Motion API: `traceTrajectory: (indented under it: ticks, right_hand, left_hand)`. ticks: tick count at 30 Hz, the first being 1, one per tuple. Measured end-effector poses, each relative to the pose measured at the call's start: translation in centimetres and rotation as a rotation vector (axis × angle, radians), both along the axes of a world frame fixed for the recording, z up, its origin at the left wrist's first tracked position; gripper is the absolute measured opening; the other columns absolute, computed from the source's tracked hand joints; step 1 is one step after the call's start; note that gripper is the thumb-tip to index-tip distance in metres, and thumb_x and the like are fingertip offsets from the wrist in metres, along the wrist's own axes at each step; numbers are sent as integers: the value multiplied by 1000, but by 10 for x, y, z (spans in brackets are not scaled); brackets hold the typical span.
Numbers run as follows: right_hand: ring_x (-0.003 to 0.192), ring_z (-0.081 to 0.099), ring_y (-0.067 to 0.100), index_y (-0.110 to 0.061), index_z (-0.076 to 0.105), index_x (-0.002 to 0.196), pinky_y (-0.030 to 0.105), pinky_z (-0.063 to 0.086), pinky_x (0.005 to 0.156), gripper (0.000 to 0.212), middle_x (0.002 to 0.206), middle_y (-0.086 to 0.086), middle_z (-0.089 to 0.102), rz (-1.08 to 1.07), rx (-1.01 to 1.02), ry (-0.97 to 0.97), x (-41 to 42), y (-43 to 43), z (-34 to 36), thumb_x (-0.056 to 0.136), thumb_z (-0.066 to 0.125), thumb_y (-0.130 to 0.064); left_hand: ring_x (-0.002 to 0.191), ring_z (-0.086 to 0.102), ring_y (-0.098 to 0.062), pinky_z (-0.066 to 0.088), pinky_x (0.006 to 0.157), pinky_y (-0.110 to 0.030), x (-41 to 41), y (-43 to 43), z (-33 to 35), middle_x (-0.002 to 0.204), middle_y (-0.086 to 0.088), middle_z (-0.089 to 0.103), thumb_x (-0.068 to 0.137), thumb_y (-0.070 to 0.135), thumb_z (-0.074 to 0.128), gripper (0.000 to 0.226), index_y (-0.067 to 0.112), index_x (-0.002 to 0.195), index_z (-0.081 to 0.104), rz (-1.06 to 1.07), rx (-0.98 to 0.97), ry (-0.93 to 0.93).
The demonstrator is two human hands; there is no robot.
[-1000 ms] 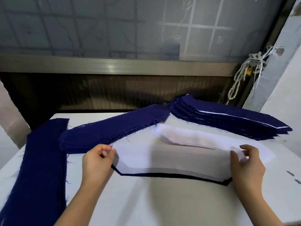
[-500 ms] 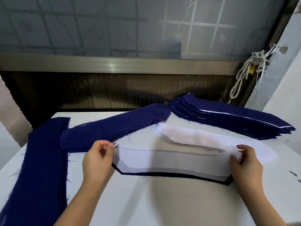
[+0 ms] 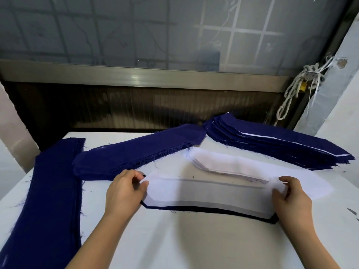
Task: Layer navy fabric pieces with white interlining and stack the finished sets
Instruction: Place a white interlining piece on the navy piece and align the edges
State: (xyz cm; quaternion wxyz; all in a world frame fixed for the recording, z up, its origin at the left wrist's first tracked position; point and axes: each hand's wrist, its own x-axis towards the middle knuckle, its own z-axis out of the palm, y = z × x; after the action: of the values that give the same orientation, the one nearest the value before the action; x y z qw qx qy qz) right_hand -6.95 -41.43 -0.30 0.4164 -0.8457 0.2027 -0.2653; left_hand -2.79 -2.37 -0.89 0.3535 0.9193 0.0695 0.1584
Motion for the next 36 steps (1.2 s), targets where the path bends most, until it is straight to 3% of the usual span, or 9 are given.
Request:
traceTrajectory:
  ticks: [4, 9, 15, 22, 30, 33, 36]
  right_hand:
    - [72, 55, 16, -25, 51, 111, 36, 39, 65, 33, 80, 0, 57, 2, -22, 1, 0, -1, -1, 86, 54, -2]
    - [71, 55, 20, -23, 51, 111, 37, 42, 65, 34, 78, 3, 57, 4, -25, -16, 0, -1, 0, 86, 52, 0]
    - [73, 54, 15, -24, 50, 111, 36, 40, 68, 36, 82, -1, 57, -2, -36, -35, -2, -1, -3, 85, 52, 1]
    - [85, 56, 28, -19, 54, 111, 37, 43, 76, 42, 103, 3, 58, -5, -86, -13, 2, -2, -5, 81, 46, 8]
    - [94, 56, 29, -20, 58, 108, 37, 44, 77, 42, 113, 3, 59, -31, -213, 83, 4, -2, -6, 76, 50, 6]
    - [92, 56, 36, -16, 59, 109, 41, 46, 79, 40, 113, 9, 58, -64, -261, 110, 5, -1, -4, 75, 54, 4]
    - [93, 52, 41, -6, 62, 107, 46, 41, 79, 45, 106, 19, 58, -148, -436, 125, 6, 0, -3, 64, 61, 7]
  left_hand:
    - [72, 58, -6, 41, 61, -19, -2, 0, -1, 79, 8, 60, 88, 23, 72, 29, 38, 103, 52, -55, -153, -6]
    - [75, 58, -4, 48, 61, -15, -3, 0, 1, 83, 3, 61, 92, 8, 66, 25, 33, 93, 62, -54, -362, -102]
    - [72, 61, 0, 45, 61, -6, -7, -1, 5, 82, 5, 69, 87, -2, 61, 29, 25, 83, 72, 16, -432, -175]
    - [74, 61, -5, 43, 61, -23, -5, 1, -1, 77, 14, 67, 85, 9, 63, 28, 36, 79, 69, 94, -253, -44]
    - [83, 58, -5, 39, 64, -21, -3, 3, -3, 87, 17, 64, 79, 8, 67, 24, 32, 82, 68, 42, -64, 6]
    - [83, 58, -6, 39, 65, -23, -3, 2, -3, 89, 16, 62, 80, 8, 66, 23, 31, 85, 68, 47, -54, -6]
    - [76, 57, -6, 43, 63, -24, -6, 0, -1, 91, 13, 56, 80, 5, 65, 25, 27, 92, 67, 58, -66, -48]
